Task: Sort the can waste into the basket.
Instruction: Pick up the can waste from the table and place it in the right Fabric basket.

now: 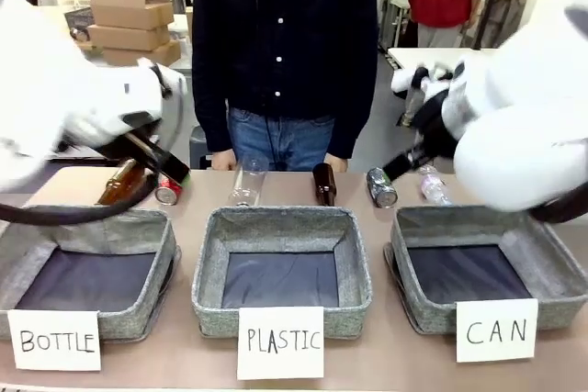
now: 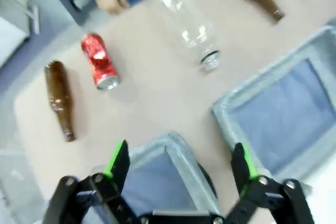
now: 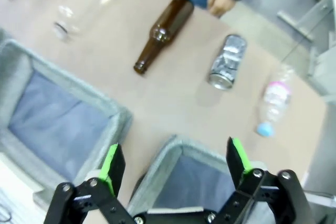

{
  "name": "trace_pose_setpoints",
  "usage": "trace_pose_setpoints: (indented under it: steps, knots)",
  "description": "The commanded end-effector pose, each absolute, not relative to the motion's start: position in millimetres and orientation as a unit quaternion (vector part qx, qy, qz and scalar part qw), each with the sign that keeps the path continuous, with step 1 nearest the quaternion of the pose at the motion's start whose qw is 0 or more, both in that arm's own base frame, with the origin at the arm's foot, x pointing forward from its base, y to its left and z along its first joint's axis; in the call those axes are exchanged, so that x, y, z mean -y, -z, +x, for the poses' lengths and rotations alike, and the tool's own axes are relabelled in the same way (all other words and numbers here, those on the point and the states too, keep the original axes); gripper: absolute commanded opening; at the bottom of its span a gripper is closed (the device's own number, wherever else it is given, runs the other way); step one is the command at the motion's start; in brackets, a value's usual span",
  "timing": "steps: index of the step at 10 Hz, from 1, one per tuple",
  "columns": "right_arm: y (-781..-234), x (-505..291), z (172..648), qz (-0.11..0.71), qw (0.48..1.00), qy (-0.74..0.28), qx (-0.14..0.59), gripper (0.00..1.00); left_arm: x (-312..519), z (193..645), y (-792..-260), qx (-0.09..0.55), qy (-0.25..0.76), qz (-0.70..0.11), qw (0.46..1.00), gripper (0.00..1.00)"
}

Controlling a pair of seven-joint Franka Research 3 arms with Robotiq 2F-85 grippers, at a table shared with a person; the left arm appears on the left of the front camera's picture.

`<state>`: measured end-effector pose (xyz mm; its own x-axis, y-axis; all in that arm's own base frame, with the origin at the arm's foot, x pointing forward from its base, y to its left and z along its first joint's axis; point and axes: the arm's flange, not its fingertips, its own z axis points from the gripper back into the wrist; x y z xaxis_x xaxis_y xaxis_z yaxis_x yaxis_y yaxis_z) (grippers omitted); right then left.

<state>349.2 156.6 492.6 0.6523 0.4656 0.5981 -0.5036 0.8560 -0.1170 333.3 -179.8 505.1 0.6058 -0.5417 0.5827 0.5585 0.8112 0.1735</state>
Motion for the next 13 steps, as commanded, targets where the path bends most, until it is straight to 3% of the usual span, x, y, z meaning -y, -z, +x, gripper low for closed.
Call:
trace_pose_setpoints:
  steps: [1, 2, 3, 4, 5, 6, 7, 9, 13]
  knots:
    - [-484, -146, 287, 0.014, 0.913, -0.261, 0.312, 1.0, 152, 259, -480, 0.33, 0.305, 0.0, 0.894, 1.0]
    - [-493, -157, 349, 0.03, 0.908, -0.267, 0.32, 1.0, 180, 333, -505, 0.321, 0.307, -0.013, 0.896, 1.0]
    - [-515, -155, 328, 0.026, 0.909, -0.266, 0.321, 1.0, 180, 333, -505, 0.321, 0.307, -0.013, 0.896, 1.0]
    - [-518, -149, 328, 0.055, 0.907, -0.262, 0.326, 1.0, 181, 302, -537, 0.333, 0.316, -0.004, 0.888, 1.0]
    - [-527, -132, 325, 0.139, 0.909, -0.22, 0.325, 1.0, 166, 301, -542, 0.312, 0.316, -0.07, 0.893, 1.0]
    - [-539, -108, 318, 0.277, 0.892, -0.184, 0.307, 1.0, 138, 296, -549, 0.305, 0.333, -0.187, 0.872, 1.0]
    - [-545, -74, 312, 0.385, 0.874, -0.138, 0.261, 1.0, 93, 287, -551, 0.317, 0.344, -0.349, 0.812, 1.0]
    - [-543, -22, 311, 0.522, 0.81, -0.096, 0.25, 1.0, 36, 278, -532, 0.361, 0.254, -0.501, 0.744, 1.0]
    - [-527, 16, 309, 0.562, 0.78, -0.027, 0.273, 1.0, 9, 311, -492, 0.339, 0.21, -0.597, 0.696, 1.0]
